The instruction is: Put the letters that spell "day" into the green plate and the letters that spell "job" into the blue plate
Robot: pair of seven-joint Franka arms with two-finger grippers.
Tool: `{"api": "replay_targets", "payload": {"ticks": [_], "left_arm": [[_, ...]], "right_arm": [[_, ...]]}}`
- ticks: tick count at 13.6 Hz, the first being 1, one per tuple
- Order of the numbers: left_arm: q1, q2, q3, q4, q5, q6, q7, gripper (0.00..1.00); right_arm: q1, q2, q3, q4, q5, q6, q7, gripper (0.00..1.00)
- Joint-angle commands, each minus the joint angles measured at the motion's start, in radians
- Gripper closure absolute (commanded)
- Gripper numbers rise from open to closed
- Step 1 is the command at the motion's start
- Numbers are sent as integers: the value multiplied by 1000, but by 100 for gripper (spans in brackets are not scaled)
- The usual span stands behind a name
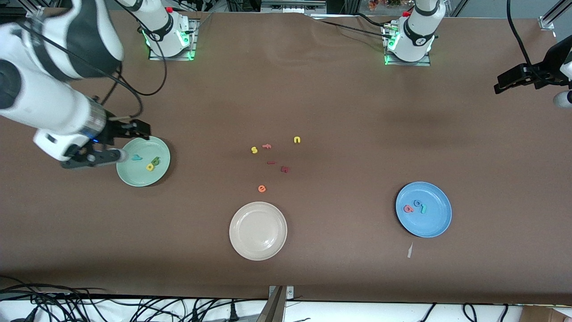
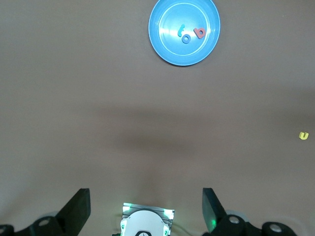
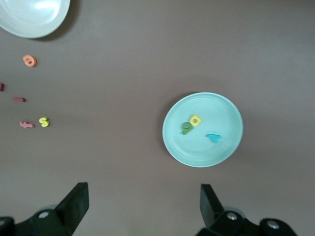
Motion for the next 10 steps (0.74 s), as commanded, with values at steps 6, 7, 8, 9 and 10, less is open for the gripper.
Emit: {"api": "replay_targets", "payload": {"ticks": [6, 7, 8, 9, 10], "left_arm": [[1, 13, 2, 28, -13, -7, 6, 0], [1, 13, 2, 28, -13, -7, 6, 0], [1, 13, 2, 28, -13, -7, 6, 0], [1, 13, 2, 28, -13, -7, 6, 0], [1, 13, 2, 28, -13, -7, 6, 0]], "right_arm": [[-76, -206, 10, -65, 6, -90, -7, 0], [-79, -202, 4, -56, 17, -96, -8, 0], [-82, -199, -1, -59, 14, -97, -7, 0], [-82, -196, -24, -63, 16, -99, -4, 0], [-82, -196, -33, -66, 19, -98, -4, 0]]}}
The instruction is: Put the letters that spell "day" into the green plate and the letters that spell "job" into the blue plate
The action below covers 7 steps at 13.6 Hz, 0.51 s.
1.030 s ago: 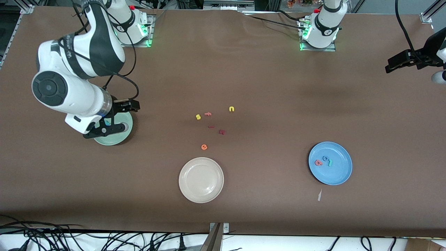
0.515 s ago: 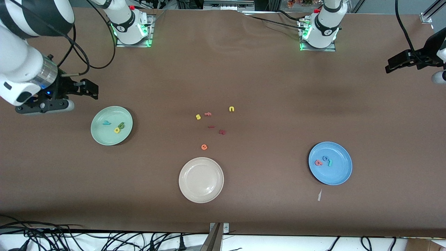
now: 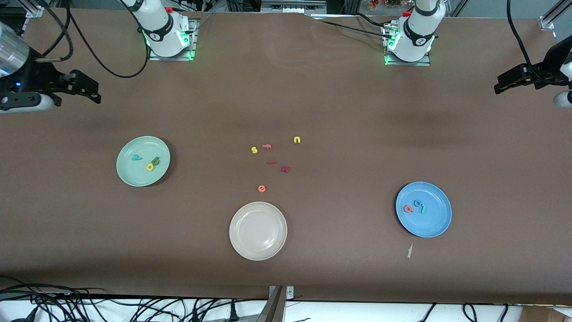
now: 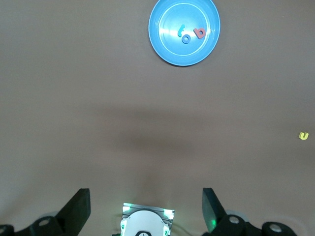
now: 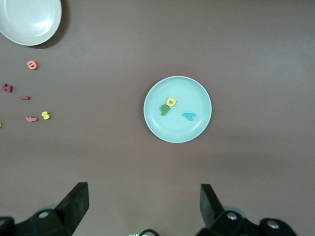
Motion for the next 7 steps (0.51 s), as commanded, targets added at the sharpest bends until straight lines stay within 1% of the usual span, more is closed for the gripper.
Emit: {"api": "replay_targets", "payload": {"ticks": [1, 7], "left_arm": [[1, 12, 2, 27, -13, -7, 6, 0], [1, 12, 2, 27, -13, -7, 6, 0]], "right_arm": [[-5, 8, -14, 4, 15, -15, 1, 0], [-2, 30, -35, 5, 13, -9, 1, 0]]}}
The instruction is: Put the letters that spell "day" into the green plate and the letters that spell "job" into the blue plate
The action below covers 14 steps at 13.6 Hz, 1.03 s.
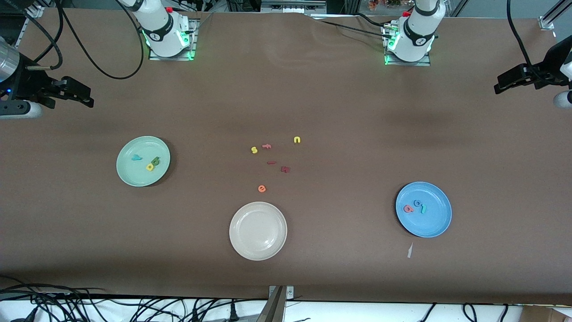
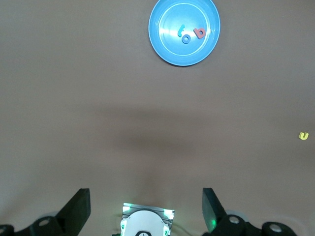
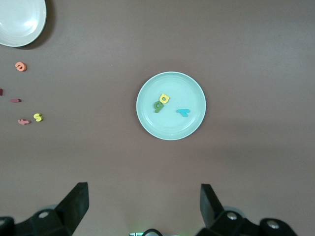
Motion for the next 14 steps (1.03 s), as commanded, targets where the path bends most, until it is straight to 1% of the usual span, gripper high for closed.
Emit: {"api": "replay_targets", "payload": {"ticks": [1, 14], "left_arm": [[1, 12, 2, 27, -13, -7, 6, 0], [1, 12, 2, 27, -13, -7, 6, 0]], "right_arm": [[-1, 13, -7, 6, 10, -8, 1, 0], [0, 18, -7, 8, -7, 24, 15, 0]]}}
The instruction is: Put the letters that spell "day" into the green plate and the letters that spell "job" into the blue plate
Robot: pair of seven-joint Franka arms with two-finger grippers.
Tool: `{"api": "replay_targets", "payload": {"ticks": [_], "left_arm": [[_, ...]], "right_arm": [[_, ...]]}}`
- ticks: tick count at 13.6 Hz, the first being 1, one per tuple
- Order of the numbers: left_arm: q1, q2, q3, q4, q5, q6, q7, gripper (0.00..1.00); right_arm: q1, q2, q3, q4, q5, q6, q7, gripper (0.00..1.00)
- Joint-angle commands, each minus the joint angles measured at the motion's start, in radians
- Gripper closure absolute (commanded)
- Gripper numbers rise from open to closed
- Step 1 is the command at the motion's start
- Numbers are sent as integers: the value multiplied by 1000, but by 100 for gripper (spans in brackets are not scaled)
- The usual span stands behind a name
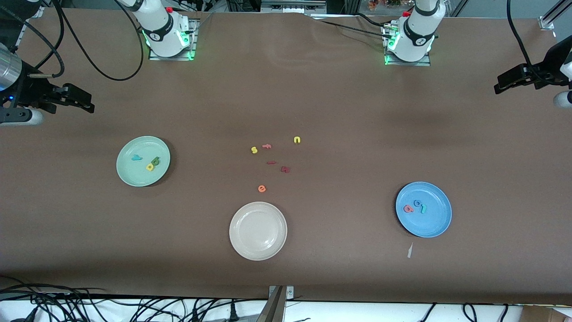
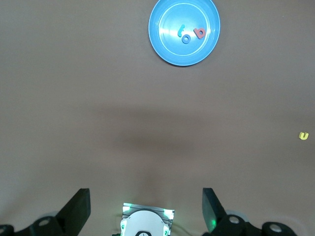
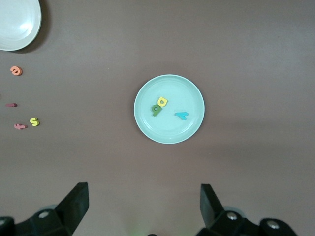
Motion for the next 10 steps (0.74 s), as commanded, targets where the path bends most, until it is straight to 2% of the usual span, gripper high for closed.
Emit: {"api": "replay_targets", "payload": {"ticks": [1, 10], "left_arm": [[1, 11, 2, 27, -13, -7, 6, 0], [1, 12, 2, 27, -13, -7, 6, 0]], "right_arm": [[-2, 2, -2, 9, -16, 2, 12, 0], [-2, 8, -3, 9, -32, 2, 8, 0]]}}
